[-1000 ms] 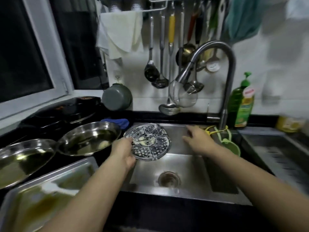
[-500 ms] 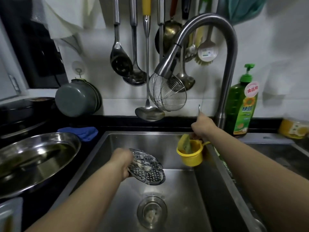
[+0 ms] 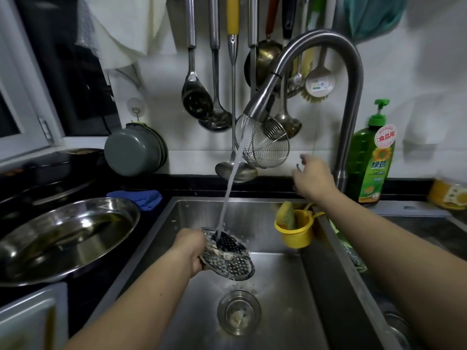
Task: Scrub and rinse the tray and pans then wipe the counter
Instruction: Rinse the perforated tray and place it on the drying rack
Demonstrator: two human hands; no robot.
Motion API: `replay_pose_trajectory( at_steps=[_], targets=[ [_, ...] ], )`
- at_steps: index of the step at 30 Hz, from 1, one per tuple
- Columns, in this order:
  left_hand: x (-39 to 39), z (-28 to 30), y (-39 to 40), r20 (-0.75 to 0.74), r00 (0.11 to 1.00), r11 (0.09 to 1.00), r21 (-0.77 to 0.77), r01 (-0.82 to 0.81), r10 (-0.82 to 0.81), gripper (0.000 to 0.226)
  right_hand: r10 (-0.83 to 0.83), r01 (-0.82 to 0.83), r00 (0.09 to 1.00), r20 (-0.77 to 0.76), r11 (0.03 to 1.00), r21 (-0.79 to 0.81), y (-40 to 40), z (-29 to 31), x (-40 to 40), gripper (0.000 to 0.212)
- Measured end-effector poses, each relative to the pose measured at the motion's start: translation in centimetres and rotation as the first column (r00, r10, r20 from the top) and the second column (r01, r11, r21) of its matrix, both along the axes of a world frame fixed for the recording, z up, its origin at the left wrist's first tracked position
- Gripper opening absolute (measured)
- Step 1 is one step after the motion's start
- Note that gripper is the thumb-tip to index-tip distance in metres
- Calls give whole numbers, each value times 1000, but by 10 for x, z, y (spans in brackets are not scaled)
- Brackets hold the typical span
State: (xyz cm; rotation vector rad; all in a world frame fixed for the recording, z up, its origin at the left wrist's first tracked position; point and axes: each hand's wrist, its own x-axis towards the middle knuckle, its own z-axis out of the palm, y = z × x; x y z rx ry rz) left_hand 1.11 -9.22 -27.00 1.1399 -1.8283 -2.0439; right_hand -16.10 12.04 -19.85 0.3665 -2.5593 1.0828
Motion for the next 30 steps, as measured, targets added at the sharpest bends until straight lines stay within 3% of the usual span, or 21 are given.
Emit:
replay_pose_trajectory(
  at_steps=[2,5,8,11,16,22,27,30],
  targets=[
    [3,-5,1,3,1000,1000,11,-2,2,35,51,-92,988,-145,953,-288,-13,33,18,31],
    [3,-10,1,-1,999,999,29,-42,42,34,190,-238,971,-144,810,-535,-38,93,47,28],
    [4,-8,-2,-5,999,998,22,-52,52,36,301,-261,952,-51,718,-645,-59,133,59,38],
    [9,-4,-4,-13,999,999,5,-47,47,31,269,-195,963,-2,691,-696,-71,149,52,30],
    [11,-11,-7,-28,998,997,49,-60,61,28,198,-172,980,-14,810,-560,-71,137,47,18],
    [8,-34,1,-90,992,988,136,-75,88,31,168,-153,985,30,951,-268,-55,49,77,24],
    [2,-54,5,-127,986,982,169,-81,103,30,166,-157,972,164,985,-65,-38,-12,97,23],
    [-5,-61,6,-163,983,984,171,-57,85,34,217,-201,948,231,975,-91,-37,-28,107,21]
  ],
)
